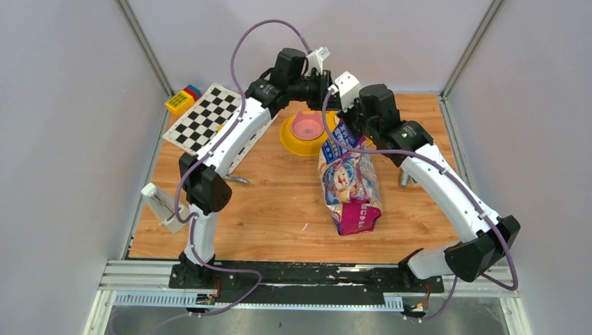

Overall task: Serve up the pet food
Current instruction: Open the pet food bag at the center of the board.

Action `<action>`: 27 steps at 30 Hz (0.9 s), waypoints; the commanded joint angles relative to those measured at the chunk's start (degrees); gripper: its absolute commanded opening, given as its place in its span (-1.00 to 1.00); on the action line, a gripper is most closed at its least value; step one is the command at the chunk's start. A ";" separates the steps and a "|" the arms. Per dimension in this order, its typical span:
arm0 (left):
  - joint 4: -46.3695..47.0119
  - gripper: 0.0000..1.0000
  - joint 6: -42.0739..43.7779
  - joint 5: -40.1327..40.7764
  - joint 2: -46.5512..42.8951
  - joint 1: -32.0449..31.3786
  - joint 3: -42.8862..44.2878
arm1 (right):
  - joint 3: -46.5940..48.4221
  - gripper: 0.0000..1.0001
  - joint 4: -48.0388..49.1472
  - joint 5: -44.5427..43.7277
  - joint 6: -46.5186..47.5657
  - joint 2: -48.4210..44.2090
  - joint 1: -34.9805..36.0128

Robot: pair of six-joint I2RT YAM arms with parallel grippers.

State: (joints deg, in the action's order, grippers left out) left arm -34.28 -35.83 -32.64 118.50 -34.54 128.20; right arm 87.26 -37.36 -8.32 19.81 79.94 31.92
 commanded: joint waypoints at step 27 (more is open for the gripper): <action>-5.69 -1.00 4.43 8.07 -6.98 -0.15 -4.03 | 1.53 -1.00 4.10 -5.90 -1.57 -1.89 -1.41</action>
State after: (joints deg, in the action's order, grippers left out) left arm -36.97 -33.58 -26.20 114.87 -35.16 124.73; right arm 86.28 -35.27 -14.31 19.70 79.94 32.01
